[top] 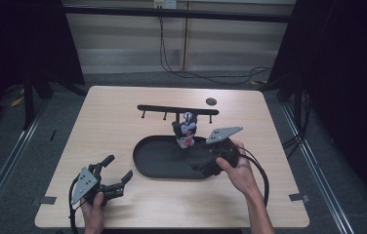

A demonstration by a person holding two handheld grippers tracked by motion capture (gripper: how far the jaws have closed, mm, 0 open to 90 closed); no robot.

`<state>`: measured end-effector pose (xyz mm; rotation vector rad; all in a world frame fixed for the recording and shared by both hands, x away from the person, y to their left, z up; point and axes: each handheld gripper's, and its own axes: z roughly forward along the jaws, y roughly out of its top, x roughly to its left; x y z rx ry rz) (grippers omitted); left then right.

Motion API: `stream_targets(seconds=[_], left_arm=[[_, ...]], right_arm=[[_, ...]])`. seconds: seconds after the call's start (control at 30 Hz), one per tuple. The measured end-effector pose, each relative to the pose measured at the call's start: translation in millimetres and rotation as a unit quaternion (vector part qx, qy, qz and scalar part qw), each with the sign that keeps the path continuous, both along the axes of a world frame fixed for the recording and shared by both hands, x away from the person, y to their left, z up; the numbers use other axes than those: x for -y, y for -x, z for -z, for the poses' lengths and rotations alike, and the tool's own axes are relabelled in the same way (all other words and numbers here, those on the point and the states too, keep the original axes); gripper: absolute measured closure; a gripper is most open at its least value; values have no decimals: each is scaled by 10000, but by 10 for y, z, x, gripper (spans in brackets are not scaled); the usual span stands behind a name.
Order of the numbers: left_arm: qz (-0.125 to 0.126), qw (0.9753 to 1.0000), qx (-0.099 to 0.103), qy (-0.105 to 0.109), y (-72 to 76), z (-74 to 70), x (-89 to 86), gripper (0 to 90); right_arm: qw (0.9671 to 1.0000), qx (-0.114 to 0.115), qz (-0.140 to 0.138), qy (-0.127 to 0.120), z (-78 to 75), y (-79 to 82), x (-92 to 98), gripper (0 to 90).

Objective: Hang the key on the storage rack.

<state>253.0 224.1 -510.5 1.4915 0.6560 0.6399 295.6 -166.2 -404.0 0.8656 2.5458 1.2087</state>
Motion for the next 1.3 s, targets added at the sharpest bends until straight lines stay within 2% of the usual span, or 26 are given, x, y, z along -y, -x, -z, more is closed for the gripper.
stream_targets(seconds=[0.07,0.13,0.17,0.23,0.37,0.43,0.5,0.53,0.6,0.63,0.67,0.7,0.77,0.8,0.83,0.87,0.9,0.93,1.03,1.1,1.13,1.2,1.27,1.3], left_arm=[[0,10000,-1,1,0,0,0,154],[0,10000,-1,0,0,0,0,154],[0,10000,-1,-1,0,0,0,154],[1,10000,0,1,0,0,0,154],[-1,10000,1,-1,0,0,0,154],[-1,10000,2,-2,0,0,0,154],[0,10000,1,2,0,0,0,154],[-1,10000,1,1,0,0,0,154],[1,10000,2,3,0,0,0,154],[0,10000,-1,2,0,0,0,154],[1,10000,0,3,0,0,0,154],[-1,10000,-1,0,0,0,0,154],[-1,10000,3,5,0,0,0,154],[-1,10000,2,3,0,0,0,154],[0,10000,5,6,0,1,0,154],[-2,10000,5,3,1,1,0,154],[-2,10000,5,6,2,0,1,154],[-3,10000,2,4,2,0,1,154],[-2,10000,4,3,2,0,1,154],[-1,10000,6,1,2,1,0,154],[-1,10000,4,3,3,1,1,154],[11,10000,-1,8,2,1,2,154],[-1,10000,4,0,2,1,0,154],[0,10000,3,1,2,1,0,154]], right_arm=[[9999,69,147,-46,55,32,30,161],[9991,242,319,-158,140,85,66,162],[9982,401,411,-169,183,118,78,166],[9973,525,431,-288,277,181,102,171],[9915,912,784,-499,445,312,155,173],[9852,1156,1059,-692,535,388,205,170],[9808,1244,1305,-746,631,440,247,160],[9772,1327,1450,-808,683,469,266,163],[9722,1465,1582,-910,771,509,291,163],[9683,1605,1701,-880,819,526,297,166],[9638,1718,1802,-957,866,551,311,169],[9625,1735,1801,-1056,888,565,320,169],[9546,1916,1944,-1190,934,610,337,158],[9530,1946,1955,-1256,946,625,344,142],[9487,2047,2027,-1307,966,648,351,144],[9422,2206,2127,-1352,1001,684,358,143],[9391,2269,2153,-1419,1026,711,375,140],[9315,2415,2225,-1564,1034,756,394,136],[9175,2593,2273,-1980,1062,817,468,137],[9111,2687,2272,-2147,1076,845,497,137],[9078,2789,2319,-2108,1078,857,490,136],[9094,2832,2238,-2068,1077,861,485,137],[9088,2779,2307,-2091,1077,856,489,136],[9096,2749,2325,-2075,1076,848,494,138]])
